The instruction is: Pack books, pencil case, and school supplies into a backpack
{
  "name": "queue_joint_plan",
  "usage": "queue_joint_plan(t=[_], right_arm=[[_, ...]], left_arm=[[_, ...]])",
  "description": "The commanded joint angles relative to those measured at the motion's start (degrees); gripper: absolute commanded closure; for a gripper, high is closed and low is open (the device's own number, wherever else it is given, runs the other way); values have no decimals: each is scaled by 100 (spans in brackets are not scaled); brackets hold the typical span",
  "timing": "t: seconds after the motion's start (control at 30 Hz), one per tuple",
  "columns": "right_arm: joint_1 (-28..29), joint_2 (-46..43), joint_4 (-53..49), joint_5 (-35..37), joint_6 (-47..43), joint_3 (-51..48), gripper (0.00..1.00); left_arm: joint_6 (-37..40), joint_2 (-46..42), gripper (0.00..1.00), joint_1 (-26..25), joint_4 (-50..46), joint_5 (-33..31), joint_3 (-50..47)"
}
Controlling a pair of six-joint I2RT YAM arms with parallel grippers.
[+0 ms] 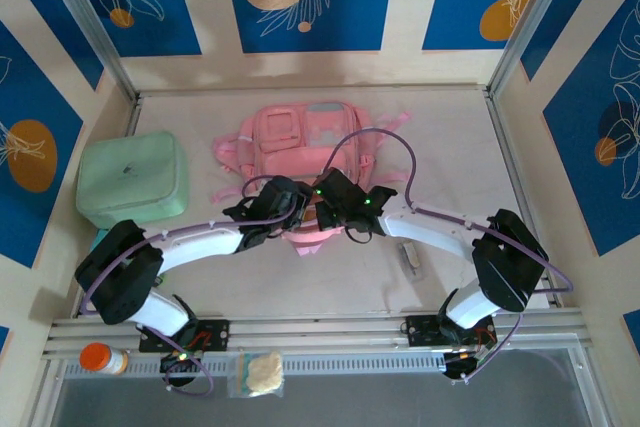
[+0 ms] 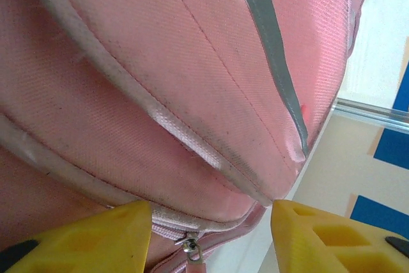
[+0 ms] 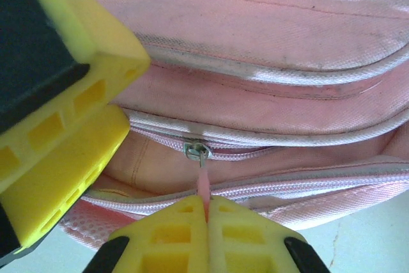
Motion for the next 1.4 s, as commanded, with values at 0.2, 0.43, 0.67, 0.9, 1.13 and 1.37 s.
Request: queue_joint_plan(t=[0.2,0.43,0.67,0.9,1.13,1.37], right_arm=[[-20,-69,43,74,-8,-56,100],[-1,-71,35,138,-26,-25,100],[20,-54,-15,171,-81,5,100],[32,-1,35,109,-410,1,100],[-1,-75,29,8,-714,8,100],[-115,-249,-344,-80,-755,-18,100]], left_arm=[[-267,-158,44,-147,-849,-290,-147],[-526,188,46,-230,-537,-401,-191],[-464,716,58,-171,-281,-419,96],[55,489,84,-50,-833,-738,266],[676,-110,100,104,-1209,-939,279],[1173,-1110,100,270,-1603,-916,4]])
